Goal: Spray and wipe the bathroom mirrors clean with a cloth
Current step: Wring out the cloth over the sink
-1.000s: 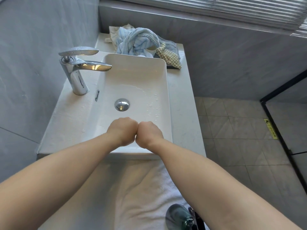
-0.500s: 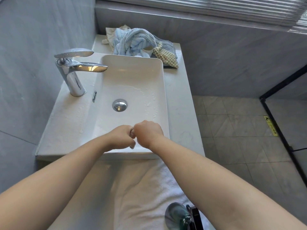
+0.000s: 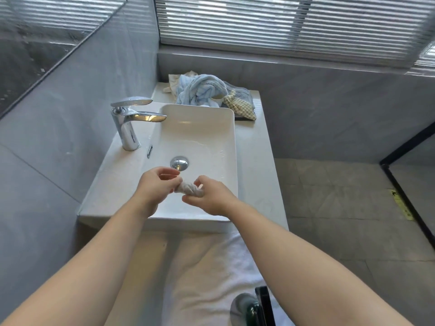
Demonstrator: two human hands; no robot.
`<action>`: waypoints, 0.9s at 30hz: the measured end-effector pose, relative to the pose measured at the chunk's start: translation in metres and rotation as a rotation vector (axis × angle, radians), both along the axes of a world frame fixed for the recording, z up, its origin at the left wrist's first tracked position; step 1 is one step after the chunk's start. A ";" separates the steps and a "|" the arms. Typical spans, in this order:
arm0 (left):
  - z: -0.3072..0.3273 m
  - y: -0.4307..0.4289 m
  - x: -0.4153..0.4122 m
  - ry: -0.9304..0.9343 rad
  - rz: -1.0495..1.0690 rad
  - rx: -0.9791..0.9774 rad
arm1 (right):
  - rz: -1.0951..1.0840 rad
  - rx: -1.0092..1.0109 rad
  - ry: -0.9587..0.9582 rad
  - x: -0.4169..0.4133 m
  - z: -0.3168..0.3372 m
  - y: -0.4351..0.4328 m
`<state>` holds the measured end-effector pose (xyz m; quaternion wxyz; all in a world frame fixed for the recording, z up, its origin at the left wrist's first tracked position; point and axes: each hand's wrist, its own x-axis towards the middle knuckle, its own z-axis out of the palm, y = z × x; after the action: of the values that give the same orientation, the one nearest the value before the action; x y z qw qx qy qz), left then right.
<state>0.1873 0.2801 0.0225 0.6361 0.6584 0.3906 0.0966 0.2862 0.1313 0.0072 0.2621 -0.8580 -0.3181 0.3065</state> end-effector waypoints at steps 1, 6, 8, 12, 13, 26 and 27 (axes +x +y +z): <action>0.009 -0.005 -0.005 -0.029 0.031 0.001 | -0.013 0.044 0.027 -0.004 0.006 -0.004; 0.057 -0.039 -0.039 -0.157 0.097 0.048 | -0.074 0.364 0.256 -0.029 0.042 -0.025; 0.074 -0.051 -0.054 -0.184 0.097 0.071 | -0.086 0.494 0.341 -0.043 0.059 -0.036; 0.097 -0.077 -0.087 -0.141 0.081 0.191 | -0.105 0.598 0.327 -0.070 0.078 -0.058; 0.102 -0.083 -0.095 -0.131 0.092 0.225 | -0.110 0.620 0.333 -0.076 0.081 -0.063; 0.139 -0.163 -0.194 -0.241 0.359 0.379 | 0.102 0.783 0.647 -0.143 0.118 -0.126; 0.142 -0.169 -0.202 -0.250 0.380 0.374 | 0.138 0.780 0.650 -0.148 0.118 -0.131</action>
<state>-0.0151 0.1108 0.1641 0.5174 0.6622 0.4008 0.3650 0.1382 0.0006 0.1251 0.6272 -0.5338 -0.3670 0.4324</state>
